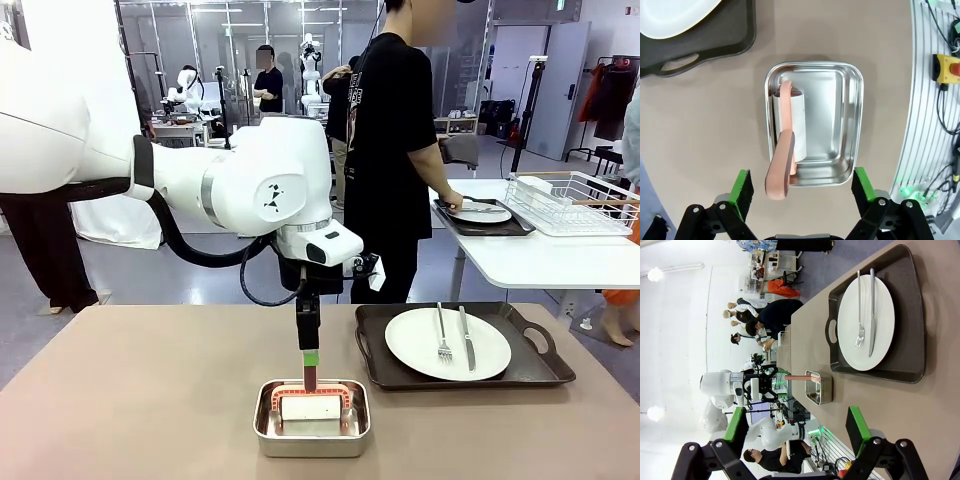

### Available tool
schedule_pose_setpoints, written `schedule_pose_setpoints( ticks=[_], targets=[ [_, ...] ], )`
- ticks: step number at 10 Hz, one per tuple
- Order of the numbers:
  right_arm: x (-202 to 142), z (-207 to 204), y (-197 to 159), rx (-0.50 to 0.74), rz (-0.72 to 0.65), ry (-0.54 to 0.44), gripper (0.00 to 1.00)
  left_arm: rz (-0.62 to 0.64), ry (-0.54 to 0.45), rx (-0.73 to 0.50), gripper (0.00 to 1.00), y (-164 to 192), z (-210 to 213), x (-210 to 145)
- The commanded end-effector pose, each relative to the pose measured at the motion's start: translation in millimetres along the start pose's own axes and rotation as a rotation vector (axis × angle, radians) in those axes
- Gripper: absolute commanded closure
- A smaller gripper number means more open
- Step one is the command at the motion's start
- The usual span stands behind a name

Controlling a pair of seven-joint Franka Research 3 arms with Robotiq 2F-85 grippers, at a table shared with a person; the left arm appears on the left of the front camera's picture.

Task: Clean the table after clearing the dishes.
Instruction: When the left (or right) Handle tray is removed, use the left hand (or right hand) to clean the left (or right) side of the table with the Lint Roller.

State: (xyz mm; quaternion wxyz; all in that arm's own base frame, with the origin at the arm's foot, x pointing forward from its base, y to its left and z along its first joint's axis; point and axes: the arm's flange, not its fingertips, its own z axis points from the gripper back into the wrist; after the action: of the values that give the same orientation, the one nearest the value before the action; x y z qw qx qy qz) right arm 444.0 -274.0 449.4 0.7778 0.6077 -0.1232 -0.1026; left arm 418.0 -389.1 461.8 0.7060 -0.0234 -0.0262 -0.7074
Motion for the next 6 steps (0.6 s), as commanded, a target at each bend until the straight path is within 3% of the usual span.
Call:
schedule_pose_setpoints(
  ticks=[1, 6],
  targets=[
    [-2, 0, 3, 0.0, 0.006, -0.001, 0.0, 0.027, 0.022, 0.048, 0.0, -3, -7, 5],
    [-2, 0, 3, 0.0, 0.006, -0.001, 0.0, 0.025, 0.046, 0.052, 0.0, -4, -24, 7]
  ],
)
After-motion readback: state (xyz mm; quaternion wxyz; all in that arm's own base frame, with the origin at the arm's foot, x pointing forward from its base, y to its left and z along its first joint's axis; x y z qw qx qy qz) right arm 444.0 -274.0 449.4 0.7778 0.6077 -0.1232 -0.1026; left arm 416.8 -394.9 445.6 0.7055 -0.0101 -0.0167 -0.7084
